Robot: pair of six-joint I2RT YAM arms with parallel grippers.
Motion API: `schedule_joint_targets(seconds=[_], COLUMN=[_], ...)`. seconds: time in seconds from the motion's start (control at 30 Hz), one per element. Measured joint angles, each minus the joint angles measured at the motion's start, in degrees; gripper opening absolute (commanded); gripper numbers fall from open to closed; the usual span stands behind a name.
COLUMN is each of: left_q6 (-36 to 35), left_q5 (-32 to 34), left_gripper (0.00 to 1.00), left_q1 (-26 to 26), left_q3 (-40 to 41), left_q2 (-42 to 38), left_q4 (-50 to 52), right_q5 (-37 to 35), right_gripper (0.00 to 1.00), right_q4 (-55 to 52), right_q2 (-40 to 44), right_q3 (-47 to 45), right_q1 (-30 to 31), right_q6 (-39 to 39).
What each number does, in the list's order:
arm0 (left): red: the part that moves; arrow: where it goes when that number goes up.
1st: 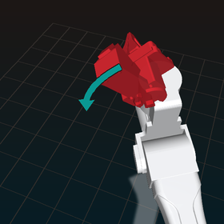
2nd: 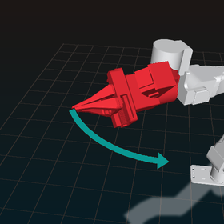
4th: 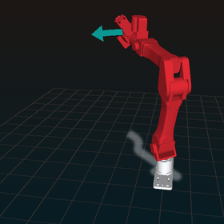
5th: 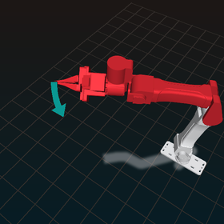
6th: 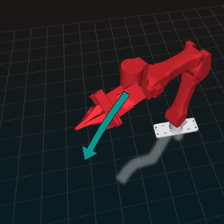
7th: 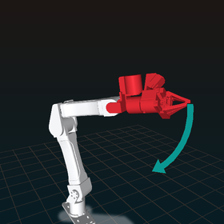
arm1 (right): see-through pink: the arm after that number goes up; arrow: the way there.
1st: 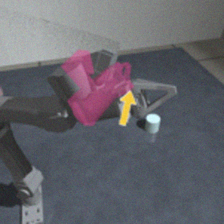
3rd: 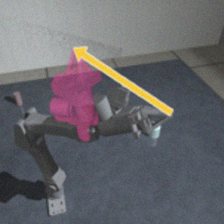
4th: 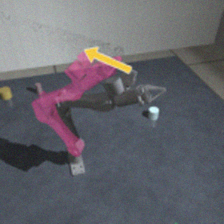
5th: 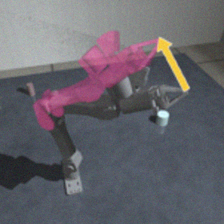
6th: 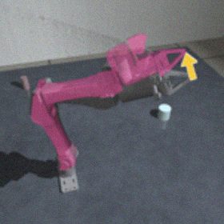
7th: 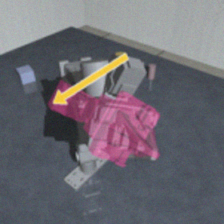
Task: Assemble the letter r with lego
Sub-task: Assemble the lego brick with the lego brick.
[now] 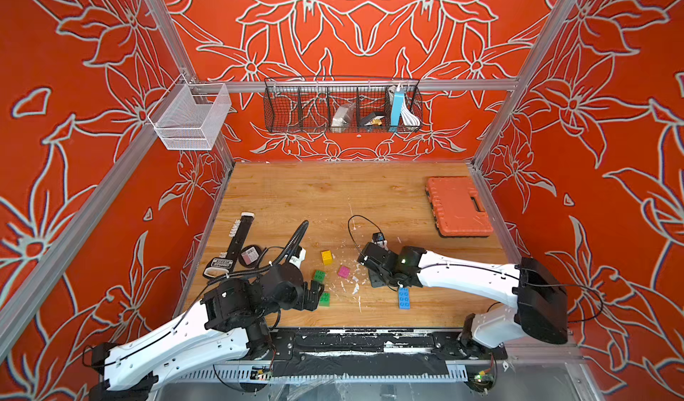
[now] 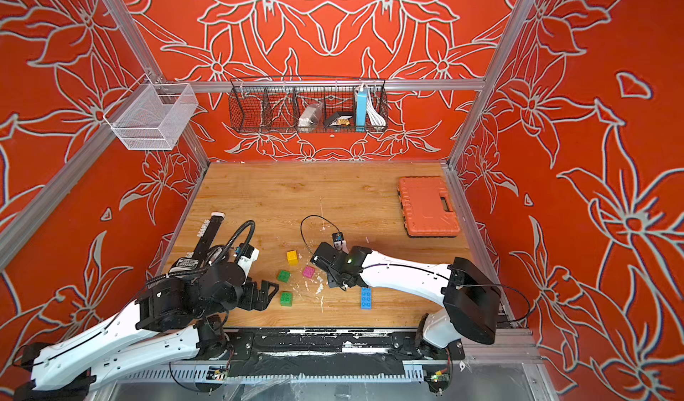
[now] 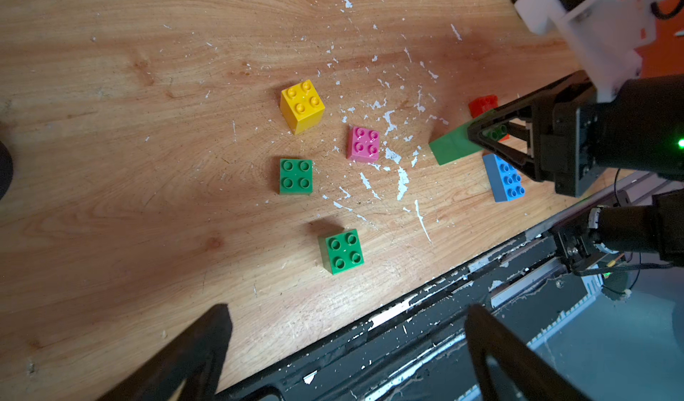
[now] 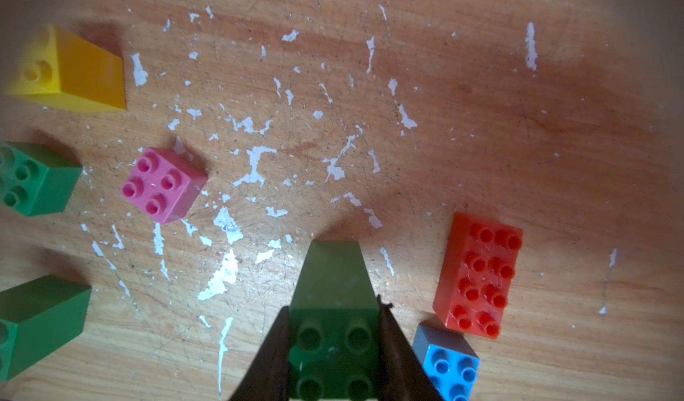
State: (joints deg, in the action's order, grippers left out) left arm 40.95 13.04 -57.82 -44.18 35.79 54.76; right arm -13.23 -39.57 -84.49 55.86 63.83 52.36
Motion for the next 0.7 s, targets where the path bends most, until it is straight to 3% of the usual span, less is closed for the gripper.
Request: schedule_joint_targets(seconds=[0.7], left_q6=[0.2], left_q5=[0.0], left_gripper=[0.99], left_q1=[0.0], left_q3=[0.0], left_q2=[0.0], left_q4=[0.0], right_q5=[-0.3], right_gripper=[0.00], right_q4=[-0.5], right_q2=[-2.1], right_q3=[0.4], right_q1=[0.3], right_q6=[1.3])
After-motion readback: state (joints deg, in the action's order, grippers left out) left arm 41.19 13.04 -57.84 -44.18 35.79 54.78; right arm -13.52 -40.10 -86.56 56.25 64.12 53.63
